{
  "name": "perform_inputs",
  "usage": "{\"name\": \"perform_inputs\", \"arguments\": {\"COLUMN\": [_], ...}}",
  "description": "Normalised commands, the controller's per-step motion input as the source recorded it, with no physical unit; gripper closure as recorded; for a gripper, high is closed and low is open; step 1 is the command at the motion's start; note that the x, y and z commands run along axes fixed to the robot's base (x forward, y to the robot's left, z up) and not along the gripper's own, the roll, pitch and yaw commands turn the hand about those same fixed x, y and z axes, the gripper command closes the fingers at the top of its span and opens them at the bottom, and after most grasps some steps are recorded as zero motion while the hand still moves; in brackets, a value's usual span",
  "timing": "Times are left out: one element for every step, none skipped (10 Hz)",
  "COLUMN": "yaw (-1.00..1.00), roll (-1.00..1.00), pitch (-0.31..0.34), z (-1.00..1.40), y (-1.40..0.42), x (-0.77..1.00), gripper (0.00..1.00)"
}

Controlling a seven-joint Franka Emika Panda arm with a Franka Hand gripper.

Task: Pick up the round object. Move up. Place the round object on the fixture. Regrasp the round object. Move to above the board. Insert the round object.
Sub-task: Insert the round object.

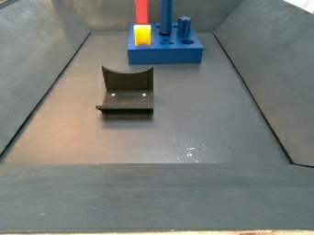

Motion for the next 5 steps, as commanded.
{"name": "perform_inputs", "arguments": {"yaw": [0.0, 0.0, 0.0, 0.0, 0.0], "roll": [0.07, 0.05, 0.01, 0.0, 0.04], "pitch": [0.071, 0.06, 0.026, 0.0, 0.003], "z": [-0.1, -0.15, -0.16, -0.18, -0.21], "y": [0.0, 0.01, 0.0, 0.0, 0.0], "x": [0.21, 0.21, 0.11, 0.03, 0.0], "gripper": [1.0, 1.0, 1.0, 1.0, 1.0]}}
